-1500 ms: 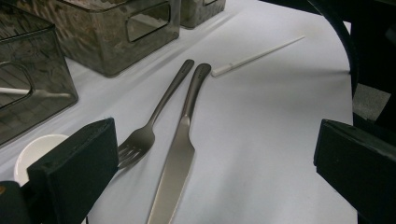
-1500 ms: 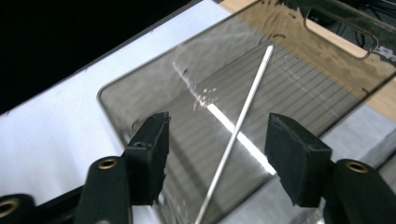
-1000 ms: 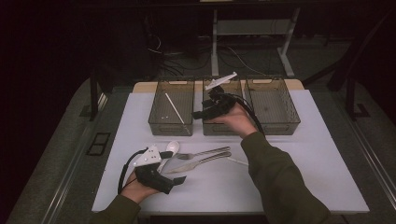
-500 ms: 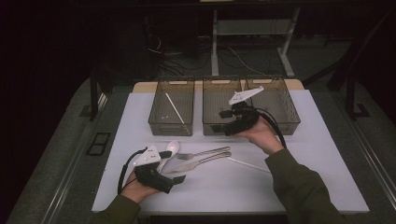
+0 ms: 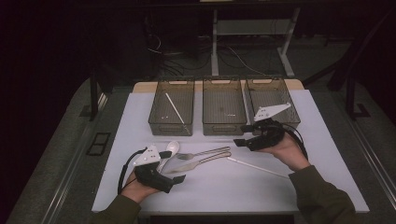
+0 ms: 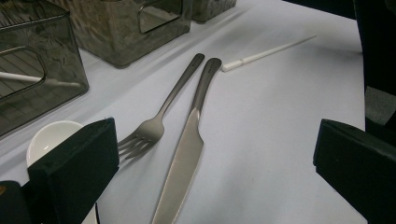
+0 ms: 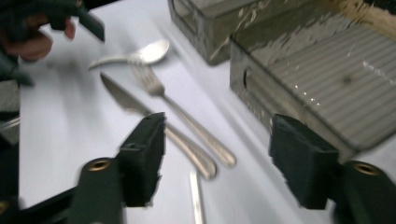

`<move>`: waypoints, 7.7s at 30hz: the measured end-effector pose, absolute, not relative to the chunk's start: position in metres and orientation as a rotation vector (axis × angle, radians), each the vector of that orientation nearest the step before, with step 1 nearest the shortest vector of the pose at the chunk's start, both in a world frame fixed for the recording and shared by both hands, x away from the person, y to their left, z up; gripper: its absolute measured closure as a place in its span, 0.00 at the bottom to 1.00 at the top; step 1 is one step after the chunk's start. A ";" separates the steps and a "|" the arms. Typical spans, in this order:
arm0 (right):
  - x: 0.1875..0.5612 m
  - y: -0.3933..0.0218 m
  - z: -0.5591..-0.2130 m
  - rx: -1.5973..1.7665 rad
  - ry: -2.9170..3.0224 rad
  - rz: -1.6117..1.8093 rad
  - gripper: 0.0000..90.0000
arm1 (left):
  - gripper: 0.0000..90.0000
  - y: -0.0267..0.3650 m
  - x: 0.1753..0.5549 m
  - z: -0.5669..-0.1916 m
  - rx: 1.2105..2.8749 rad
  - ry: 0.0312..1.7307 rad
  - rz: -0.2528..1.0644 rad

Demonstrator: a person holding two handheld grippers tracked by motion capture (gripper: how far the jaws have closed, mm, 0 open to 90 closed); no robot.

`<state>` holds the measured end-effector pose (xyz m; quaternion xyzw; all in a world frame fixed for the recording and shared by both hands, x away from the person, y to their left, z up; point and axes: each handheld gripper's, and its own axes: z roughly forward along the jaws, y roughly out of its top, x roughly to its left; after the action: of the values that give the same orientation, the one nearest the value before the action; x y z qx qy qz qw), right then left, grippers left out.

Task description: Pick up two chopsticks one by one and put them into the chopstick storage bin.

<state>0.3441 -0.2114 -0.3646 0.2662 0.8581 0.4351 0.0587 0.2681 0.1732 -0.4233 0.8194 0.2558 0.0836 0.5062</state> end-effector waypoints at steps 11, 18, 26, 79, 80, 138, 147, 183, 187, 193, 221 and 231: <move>0.318 -0.248 -0.387 0.847 2.633 1.241 0.54 | 0.00 0.173 0.268 -0.423 1.981 0.613 0.204; 0.306 -0.261 -0.401 0.848 2.664 1.168 0.65 | 0.01 0.173 0.267 -0.423 1.984 0.603 0.202; 0.299 -0.273 -0.420 0.858 2.734 1.081 0.76 | 0.02 0.172 0.267 -0.423 1.981 0.604 0.196; 0.295 -0.288 -0.412 0.901 2.711 1.180 0.94 | 0.06 0.172 0.267 -0.421 1.986 0.585 0.189; 0.295 -0.289 -0.411 0.896 2.705 1.179 0.94 | 0.06 0.172 0.267 -0.421 1.986 0.585 0.189; 0.389 -0.150 -0.349 0.958 2.603 1.170 0.94 | 0.06 0.170 0.266 -0.422 1.973 0.584 0.181; 0.420 -0.112 -0.342 1.028 2.593 1.137 0.94 | 0.06 0.170 0.266 -0.422 1.972 0.572 0.179; 0.511 0.025 -0.371 1.198 2.600 0.979 0.94 | 0.06 0.169 0.267 -0.421 1.960 0.550 0.157; 0.510 0.026 -0.365 1.190 2.590 1.040 0.82 | 0.06 0.169 0.267 -0.421 1.964 0.549 0.157; 0.505 0.015 -0.353 1.168 2.571 1.098 0.67 | 0.06 0.169 0.267 -0.421 1.969 0.545 0.158; 0.452 -0.076 -0.343 0.958 2.571 1.344 0.33 | 0.06 0.170 0.268 -0.422 1.980 0.563 0.171; 0.424 -0.119 -0.346 0.939 2.549 1.392 0.31 | 0.05 0.171 0.269 -0.423 1.985 0.577 0.170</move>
<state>0.4236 -0.1186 -0.3457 0.3073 0.8343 0.4555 0.0446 0.2693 0.1714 -0.4234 0.8239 0.2394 0.0704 0.5089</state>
